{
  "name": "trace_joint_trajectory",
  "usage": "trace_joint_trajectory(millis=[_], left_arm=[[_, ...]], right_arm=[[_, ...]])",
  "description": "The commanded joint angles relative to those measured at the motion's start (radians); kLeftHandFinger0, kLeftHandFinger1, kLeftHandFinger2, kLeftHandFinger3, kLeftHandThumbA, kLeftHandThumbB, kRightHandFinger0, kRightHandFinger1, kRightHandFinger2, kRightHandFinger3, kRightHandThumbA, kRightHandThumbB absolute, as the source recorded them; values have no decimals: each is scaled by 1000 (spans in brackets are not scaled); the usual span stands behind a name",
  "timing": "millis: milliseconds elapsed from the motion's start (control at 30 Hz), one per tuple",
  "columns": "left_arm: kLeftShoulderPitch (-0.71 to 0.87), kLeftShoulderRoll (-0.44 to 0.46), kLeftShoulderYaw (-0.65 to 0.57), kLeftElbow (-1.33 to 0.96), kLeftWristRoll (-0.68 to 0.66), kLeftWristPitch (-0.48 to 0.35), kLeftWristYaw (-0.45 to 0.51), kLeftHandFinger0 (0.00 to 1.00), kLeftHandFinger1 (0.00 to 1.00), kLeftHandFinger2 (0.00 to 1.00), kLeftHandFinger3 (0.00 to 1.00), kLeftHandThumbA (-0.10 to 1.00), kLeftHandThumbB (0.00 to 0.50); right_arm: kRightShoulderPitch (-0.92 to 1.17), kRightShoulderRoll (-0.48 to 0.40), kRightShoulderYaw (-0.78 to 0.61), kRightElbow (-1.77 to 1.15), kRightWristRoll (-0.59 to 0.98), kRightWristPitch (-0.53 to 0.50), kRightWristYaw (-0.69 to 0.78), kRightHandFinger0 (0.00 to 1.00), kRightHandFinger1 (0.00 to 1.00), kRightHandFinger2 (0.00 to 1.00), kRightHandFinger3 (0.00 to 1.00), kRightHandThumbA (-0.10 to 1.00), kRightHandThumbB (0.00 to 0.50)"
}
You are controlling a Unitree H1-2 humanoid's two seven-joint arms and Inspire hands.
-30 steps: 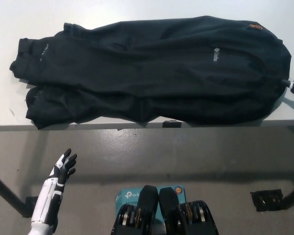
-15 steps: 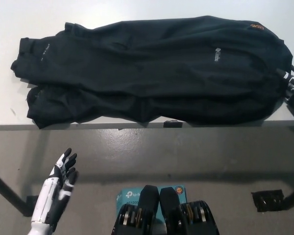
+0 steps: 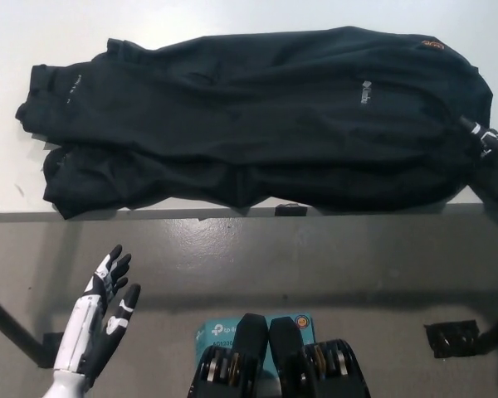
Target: The robot grabs the right edges of the black jacket on the table, and folds it in half
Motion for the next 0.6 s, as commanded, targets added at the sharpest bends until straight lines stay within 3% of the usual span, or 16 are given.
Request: trace_joint_trajectory(millis=[0,67,200,233,267,300,333,367,400,433,467,500,567], left_arm=[[-12,16,4,-34,14,-42,12,1000,1000,1000,1000,820,137],[-14,17,5,-33,10,-40,10,1000,1000,1000,1000,822,135],[-19,19,5,-33,15,-38,11,1000,1000,1000,1000,834,149],[-23,19,5,-27,15,-44,12,1000,1000,1000,1000,836,152],[-25,19,5,-23,12,-45,11,1000,1000,1000,1000,837,154],[-27,20,5,-22,13,-46,11,1000,1000,1000,1000,837,156],[-28,21,4,-22,16,-44,12,1000,1000,1000,1000,838,158],[-31,21,3,-21,21,-43,14,1000,1000,1000,1000,842,163],[-32,20,3,-21,23,-40,15,1000,1000,1000,1000,843,165],[-32,18,2,-24,21,-35,14,1000,1000,1000,1000,843,166],[-34,20,2,-21,16,-39,11,1000,1000,1000,1000,838,161],[-36,19,3,-22,12,-35,10,1000,1000,1000,1000,831,167],[-41,17,2,-23,6,-28,7,1000,1000,1000,1000,827,169]], right_arm=[[-65,14,0,-4,17,-13,27,1000,1000,1000,1000,1000,354],[-70,18,-3,-7,27,4,42,1000,1000,1000,1000,1000,373],[-97,32,-5,-17,57,28,-7,1000,1000,1000,1000,1000,457],[-115,48,-28,-30,68,28,-67,1000,1000,1000,1000,974,434],[-137,57,-47,-25,80,28,-127,723,714,881,1000,827,404],[-153,62,-66,-19,88,28,-182,249,307,419,569,393,326],[-175,76,-97,-25,85,25,-266,50,70,272,405,260,331],[-187,94,-118,-55,69,14,-321,2,3,216,270,74,271],[-191,108,-115,-85,55,-4,-334,0,0,243,340,-69,224],[-192,115,-109,-102,40,-14,-340,0,0,287,406,-84,214],[-190,135,-114,-160,38,7,-377,0,0,387,788,-99,164],[-188,149,-123,-201,48,23,-404,0,5,480,724,-100,152],[-181,157,-119,-237,67,28,-408,0,0,480,694,-100,122]])
